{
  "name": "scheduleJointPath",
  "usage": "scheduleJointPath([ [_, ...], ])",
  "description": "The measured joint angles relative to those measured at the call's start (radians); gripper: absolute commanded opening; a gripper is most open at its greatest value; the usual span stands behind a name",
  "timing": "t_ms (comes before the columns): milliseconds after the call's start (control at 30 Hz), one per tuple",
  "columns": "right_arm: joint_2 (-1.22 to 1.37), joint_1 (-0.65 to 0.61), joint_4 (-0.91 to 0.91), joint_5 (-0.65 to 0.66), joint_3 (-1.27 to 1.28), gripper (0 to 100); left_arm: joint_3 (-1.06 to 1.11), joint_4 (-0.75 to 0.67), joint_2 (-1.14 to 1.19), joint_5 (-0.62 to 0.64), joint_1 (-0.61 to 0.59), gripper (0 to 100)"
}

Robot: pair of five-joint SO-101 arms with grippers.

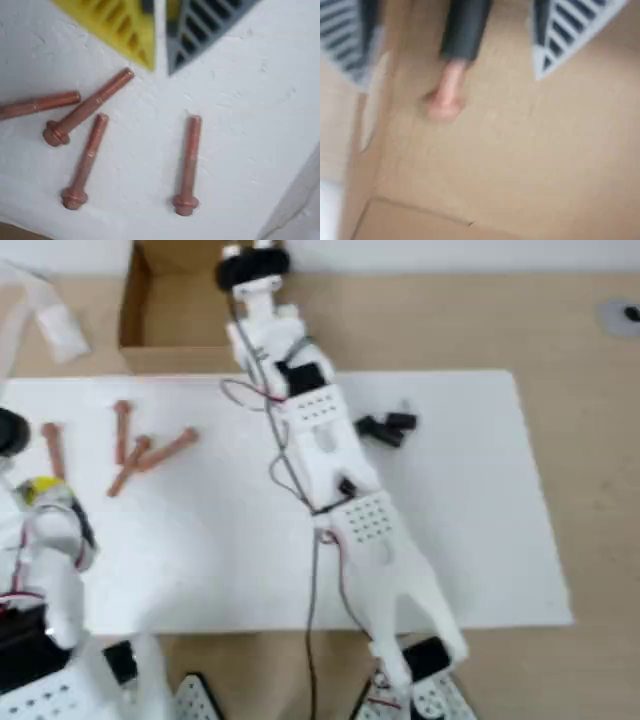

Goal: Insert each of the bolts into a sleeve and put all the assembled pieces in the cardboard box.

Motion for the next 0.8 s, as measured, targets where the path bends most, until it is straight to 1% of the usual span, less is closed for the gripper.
scheduleJointPath([
  [100, 0.0, 0.0, 0.008, 0.0, -0.003, 28.9, 0.0, 0.0, 0.0, 0.0, -0.011, 2],
  [167, 0.0, 0.0, 0.026, 0.0, -0.025, 28.9, 0.0, -0.011, 0.002, -0.009, -0.031, 5],
  [233, -0.012, 0.0, 0.072, 0.0, -0.035, 28.9, -0.002, -0.04, 0.028, -0.049, -0.048, 8],
  [333, -0.075, 0.0, 0.169, 0.0, -0.037, 28.9, -0.002, -0.1, 0.129, -0.075, -0.095, 9],
  [400, -0.146, 0.0, 0.238, 0.0, -0.037, 28.9, -0.006, -0.137, 0.241, -0.083, -0.132, 9],
  [500, -0.249, 0.0, 0.334, 0.0, -0.038, 28.9, -0.092, -0.152, 0.463, -0.087, -0.164, 9],
  [600, -0.315, 0.0, 0.43, 0.0, -0.038, 28.9, -0.249, -0.14, 0.709, -0.089, -0.17, 9],
  [800, -0.35, 0.0, 0.559, 0.0, -0.038, 28.9, -0.617, -0.043, 1.157, -0.091, -0.172, 9],
])
